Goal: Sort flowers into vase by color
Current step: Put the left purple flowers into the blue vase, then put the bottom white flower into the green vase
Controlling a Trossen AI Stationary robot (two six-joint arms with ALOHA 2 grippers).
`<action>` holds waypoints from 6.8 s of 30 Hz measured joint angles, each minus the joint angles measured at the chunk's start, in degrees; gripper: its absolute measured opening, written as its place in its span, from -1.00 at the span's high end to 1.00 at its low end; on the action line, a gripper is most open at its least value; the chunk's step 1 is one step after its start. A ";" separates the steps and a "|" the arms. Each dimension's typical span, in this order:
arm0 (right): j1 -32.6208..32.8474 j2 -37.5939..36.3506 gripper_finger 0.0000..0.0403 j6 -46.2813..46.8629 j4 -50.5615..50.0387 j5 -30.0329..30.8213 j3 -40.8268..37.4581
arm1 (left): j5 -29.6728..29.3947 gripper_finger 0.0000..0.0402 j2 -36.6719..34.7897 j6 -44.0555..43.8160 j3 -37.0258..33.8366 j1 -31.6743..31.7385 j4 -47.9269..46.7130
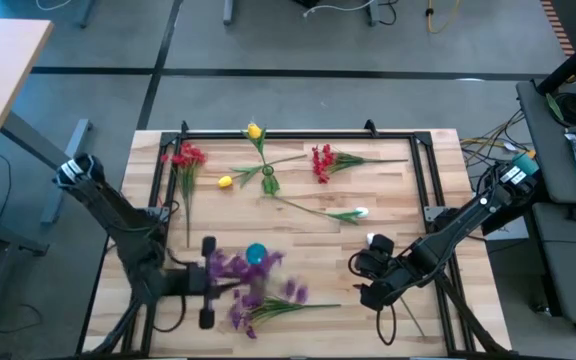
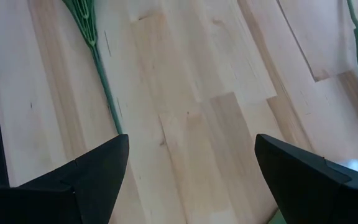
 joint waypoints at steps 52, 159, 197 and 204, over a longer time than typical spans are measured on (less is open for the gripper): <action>0.00 0.00 -0.69 0.21 2.85 0.36 -0.02 | -6.50 0.38 21.05 -1.57 -30.19 11.96 61.25; -14.19 -20.90 0.94 -10.79 29.35 15.55 -17.94 | -2.85 0.62 -2.41 -96.71 -1.76 -6.91 -83.70; -59.45 13.52 0.94 -39.94 107.79 -35.77 -3.82 | -3.95 0.62 -2.14 -96.95 -1.69 -6.91 -83.58; -59.54 13.05 0.94 -47.84 99.06 -35.28 0.18 | -3.95 0.62 -2.12 -96.95 -1.69 -6.91 -83.55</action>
